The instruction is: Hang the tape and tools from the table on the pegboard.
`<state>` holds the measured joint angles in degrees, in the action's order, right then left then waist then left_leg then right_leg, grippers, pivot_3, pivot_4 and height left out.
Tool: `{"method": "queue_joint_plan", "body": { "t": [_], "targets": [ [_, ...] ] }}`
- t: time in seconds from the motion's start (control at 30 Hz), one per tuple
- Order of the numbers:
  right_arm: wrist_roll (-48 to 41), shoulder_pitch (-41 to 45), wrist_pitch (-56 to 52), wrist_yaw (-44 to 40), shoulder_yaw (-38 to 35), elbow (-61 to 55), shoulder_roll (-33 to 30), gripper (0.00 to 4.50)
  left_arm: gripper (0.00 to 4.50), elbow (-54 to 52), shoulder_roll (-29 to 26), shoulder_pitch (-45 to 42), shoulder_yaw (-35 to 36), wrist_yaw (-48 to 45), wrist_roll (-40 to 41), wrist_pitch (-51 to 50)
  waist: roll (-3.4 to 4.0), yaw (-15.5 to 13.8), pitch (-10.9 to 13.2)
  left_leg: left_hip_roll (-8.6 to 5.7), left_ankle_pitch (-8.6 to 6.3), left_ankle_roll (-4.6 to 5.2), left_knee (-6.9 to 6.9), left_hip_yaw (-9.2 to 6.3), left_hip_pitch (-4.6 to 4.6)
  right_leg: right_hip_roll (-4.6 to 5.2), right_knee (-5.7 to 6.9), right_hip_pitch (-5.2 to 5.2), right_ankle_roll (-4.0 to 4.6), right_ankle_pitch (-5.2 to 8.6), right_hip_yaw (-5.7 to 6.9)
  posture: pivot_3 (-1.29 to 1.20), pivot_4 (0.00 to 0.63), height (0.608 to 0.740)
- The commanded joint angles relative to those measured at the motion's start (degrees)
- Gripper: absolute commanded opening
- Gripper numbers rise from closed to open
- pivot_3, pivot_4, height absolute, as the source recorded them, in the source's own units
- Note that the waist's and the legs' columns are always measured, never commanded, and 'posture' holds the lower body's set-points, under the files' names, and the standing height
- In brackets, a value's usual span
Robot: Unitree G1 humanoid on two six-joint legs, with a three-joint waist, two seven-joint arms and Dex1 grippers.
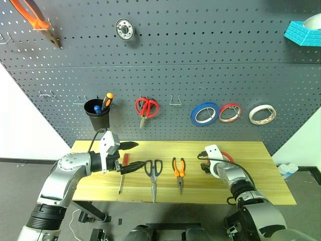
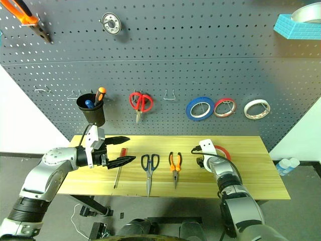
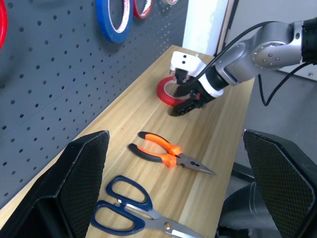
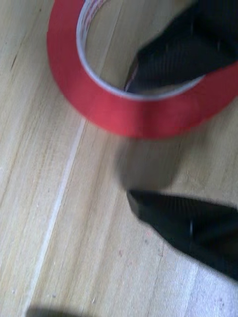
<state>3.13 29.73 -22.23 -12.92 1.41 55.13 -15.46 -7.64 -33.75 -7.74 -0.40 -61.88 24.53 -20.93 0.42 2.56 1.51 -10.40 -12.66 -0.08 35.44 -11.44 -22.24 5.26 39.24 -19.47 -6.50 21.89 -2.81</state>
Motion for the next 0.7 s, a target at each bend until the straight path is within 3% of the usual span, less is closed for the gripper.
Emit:
{"method": "queue_joint_plan", "body": {
  "t": [0.03,0.13,0.7],
  "targets": [
    [-0.2,1.7,0.8,0.4,-0.9,-0.5,-0.5,1.60,4.50,-1.4,-0.5,-1.7,1.3,0.2,1.2,0.6,0.00,0.0,0.0,0.00,0.00,0.00,0.00,0.00,0.00,0.00,0.00,0.00,0.00,0.00,0.00,0.03,0.000,0.718],
    [-0.3,1.8,1.0,0.5,-1.0,-0.4,-0.6,0.72,4.50,-1.3,-0.4,-1.9,1.3,0.2,1.2,0.6,0.00,0.0,0.0,0.00,0.06,-0.11,0.00,0.00,0.00,0.00,0.00,0.00,0.00,0.00,0.00,0.03,0.000,0.718],
    [-0.4,-0.3,0.1,-0.5,-1.2,-5.4,-1.8,0.68,4.50,0.1,0.3,-2.6,1.0,0.3,0.9,1.3,0.00,0.0,0.0,0.01,0.07,-0.11,0.00,0.01,0.00,0.00,0.00,-0.01,0.00,0.00,-0.01,0.02,0.000,0.718]
  ]
}}
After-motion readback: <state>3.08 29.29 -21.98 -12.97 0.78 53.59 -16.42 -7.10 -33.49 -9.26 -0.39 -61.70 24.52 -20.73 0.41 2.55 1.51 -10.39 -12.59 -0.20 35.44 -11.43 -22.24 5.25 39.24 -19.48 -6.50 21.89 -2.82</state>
